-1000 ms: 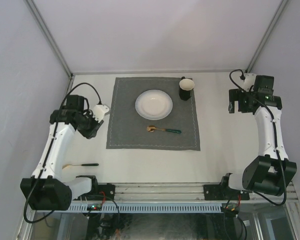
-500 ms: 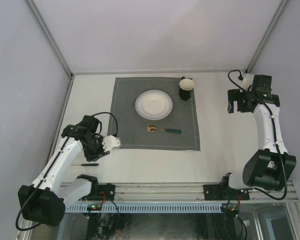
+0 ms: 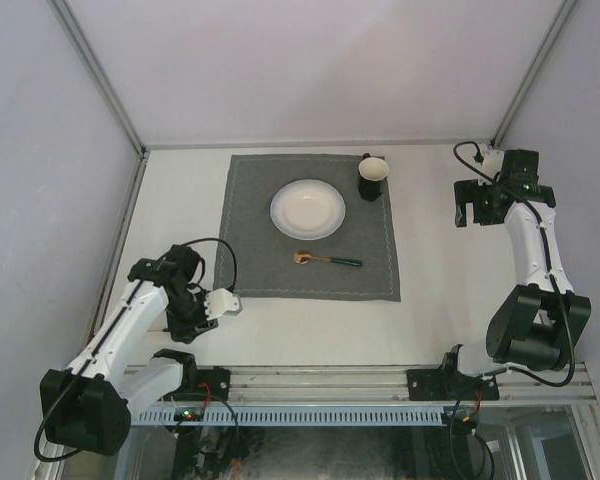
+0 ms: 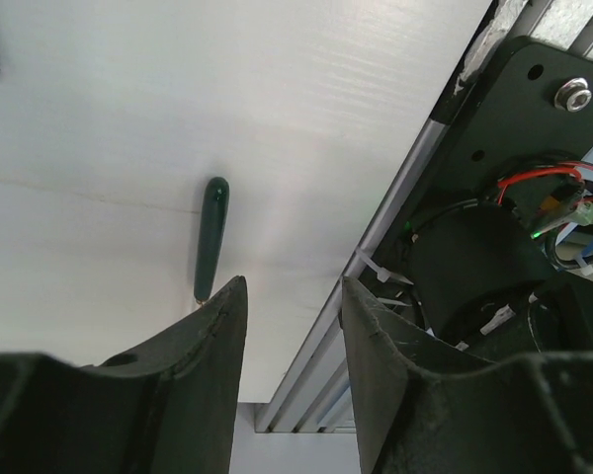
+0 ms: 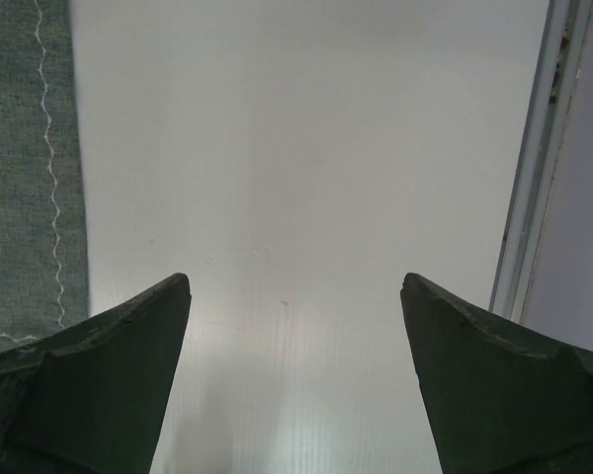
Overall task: Set the dinner table for one person
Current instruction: Pick up the fork at the center of the board.
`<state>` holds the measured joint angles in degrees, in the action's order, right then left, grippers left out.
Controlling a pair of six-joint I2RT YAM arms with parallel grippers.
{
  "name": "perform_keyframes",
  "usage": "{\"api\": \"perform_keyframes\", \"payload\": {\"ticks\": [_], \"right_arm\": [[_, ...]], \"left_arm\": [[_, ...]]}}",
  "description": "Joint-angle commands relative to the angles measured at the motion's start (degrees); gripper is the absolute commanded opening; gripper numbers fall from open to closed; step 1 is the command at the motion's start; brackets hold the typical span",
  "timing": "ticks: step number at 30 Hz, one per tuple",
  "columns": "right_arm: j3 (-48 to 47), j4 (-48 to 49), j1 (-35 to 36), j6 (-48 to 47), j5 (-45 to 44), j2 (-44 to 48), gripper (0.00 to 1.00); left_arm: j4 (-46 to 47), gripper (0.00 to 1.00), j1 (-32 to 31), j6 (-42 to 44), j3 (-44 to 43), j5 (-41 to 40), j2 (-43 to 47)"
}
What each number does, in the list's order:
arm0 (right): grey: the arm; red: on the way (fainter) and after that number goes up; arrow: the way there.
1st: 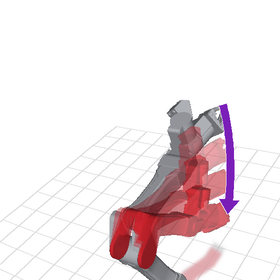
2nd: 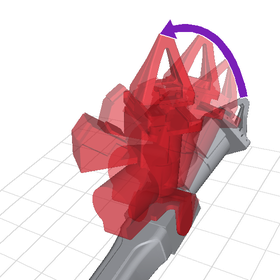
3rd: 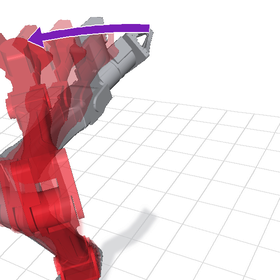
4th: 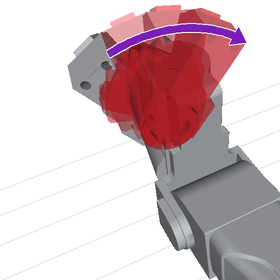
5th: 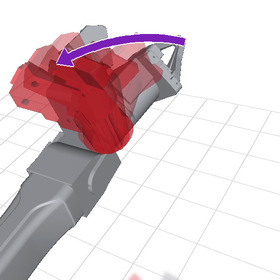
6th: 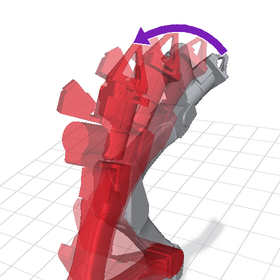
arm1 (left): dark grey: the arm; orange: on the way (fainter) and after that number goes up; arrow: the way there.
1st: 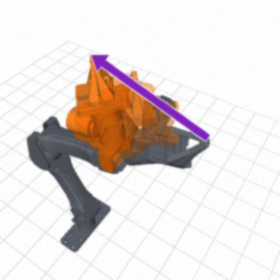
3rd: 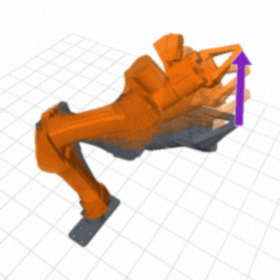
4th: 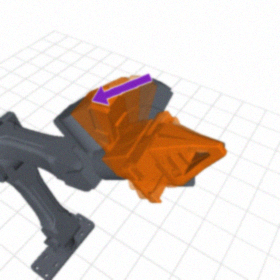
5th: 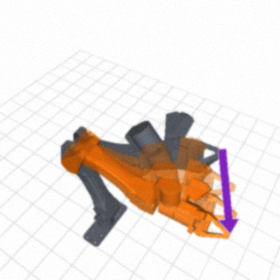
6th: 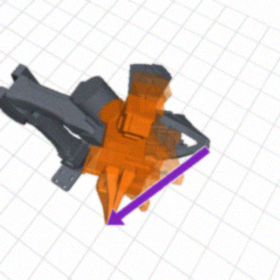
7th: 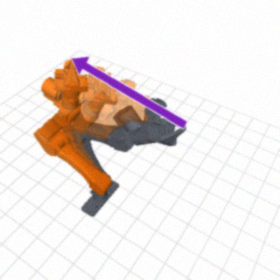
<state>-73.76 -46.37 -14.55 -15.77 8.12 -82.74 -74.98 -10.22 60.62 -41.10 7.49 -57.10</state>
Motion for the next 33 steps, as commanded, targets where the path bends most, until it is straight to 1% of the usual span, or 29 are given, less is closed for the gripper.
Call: {"api": "perform_keyframes", "payload": {"ticks": [1,6,10,14,17,20,26,33], "right_arm": [[-0.1,1.9,0.0,-1.0,-0.2,0.5,0.87],[-0.2,1.4,-0.1,-1.1,-0.5,1.8,0.87],[-0.1,1.7,-0.1,-1.4,-1.1,1.8,0.87],[-0.1,1.4,-0.2,-1.4,-1.6,1.2,0.87],[-0.1,1.4,-0.6,-1.5,-1.5,0.8,0.87],[-0.1,1.5,-1.0,-1.6,-1.4,0.6,0.87],[-0.2,1.7,-1.1,-1.6,-1.6,-0.2,0.87],[-0.1,1.8,-1.0,-1.8,-2.2,-0.1,0.87]], "left_arm": [[0.9,0.48,-3.7,-2.1,-0.4,2.0,-1.0],[2.1,0.47,-7.6,-4.3,-2.7,3.0,-4.3],[4.5,0.47,-10.2,-5.0,-5.4,4.7,-9.6],[7.4,0.47,-13.9,-6.0,-4.8,5.4,-12.8],[10.1,0.46,-14.4,-4.9,-2.8,4.4,-14.4],[12.6,0.45,-13.7,-3.7,-0.7,2.4,-15.0],[15.8,0.44,-8.3,-0.2,2.8,-0.8,-14.3],[15.9,0.44,-3.0,4.0,6.5,-3.5,-12.8]]}}
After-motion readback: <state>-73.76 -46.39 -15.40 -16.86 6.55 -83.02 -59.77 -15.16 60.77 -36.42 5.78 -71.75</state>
